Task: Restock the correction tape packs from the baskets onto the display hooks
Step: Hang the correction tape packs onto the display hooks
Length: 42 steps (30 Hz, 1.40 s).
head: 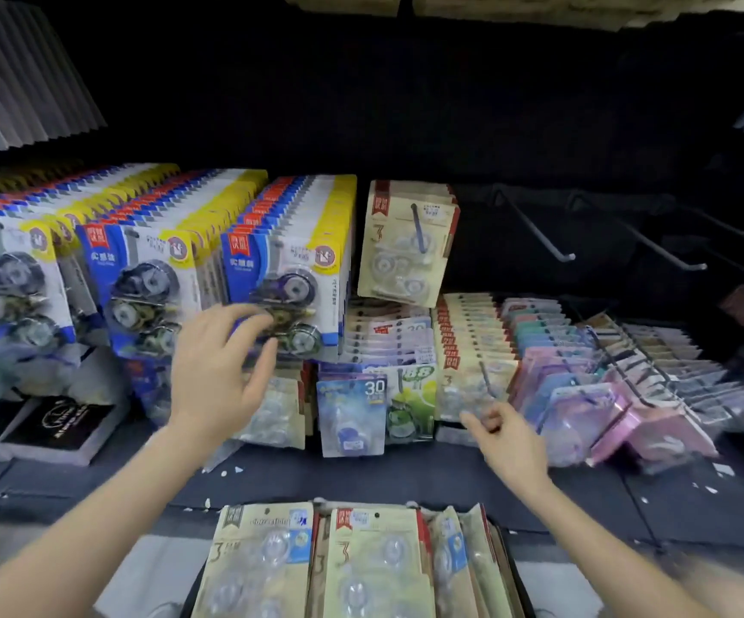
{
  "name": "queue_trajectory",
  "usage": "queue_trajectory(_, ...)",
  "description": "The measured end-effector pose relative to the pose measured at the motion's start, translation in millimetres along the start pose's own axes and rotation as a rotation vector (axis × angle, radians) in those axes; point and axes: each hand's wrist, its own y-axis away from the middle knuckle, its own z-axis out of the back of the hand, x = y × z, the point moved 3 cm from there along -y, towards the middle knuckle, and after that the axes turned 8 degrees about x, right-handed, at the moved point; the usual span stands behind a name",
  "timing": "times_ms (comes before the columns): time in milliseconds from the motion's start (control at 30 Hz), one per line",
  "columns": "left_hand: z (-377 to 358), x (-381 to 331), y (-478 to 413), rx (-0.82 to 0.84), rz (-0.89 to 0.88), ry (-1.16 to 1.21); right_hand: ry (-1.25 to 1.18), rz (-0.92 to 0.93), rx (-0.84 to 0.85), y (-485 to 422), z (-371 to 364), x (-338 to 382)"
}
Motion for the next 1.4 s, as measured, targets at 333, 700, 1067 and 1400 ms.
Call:
queue_trajectory(333,-83,35,206,0.916,0.775,0.078,0.221,-0.225,0.323,65,-82,-64)
queue_trajectory(700,-100,44,258,1.049,1.162,0.323,0.443,-0.279,0.423,67,-97,-62)
queue_trajectory(1067,-90,32,228,0.734,1.240,0.550,0.135,-0.362,0.320,56,-80,-54)
queue_trajectory(1400,-45,2,121,0.593,0.853,0.513,-0.041,0.039,0.021,32,9,38)
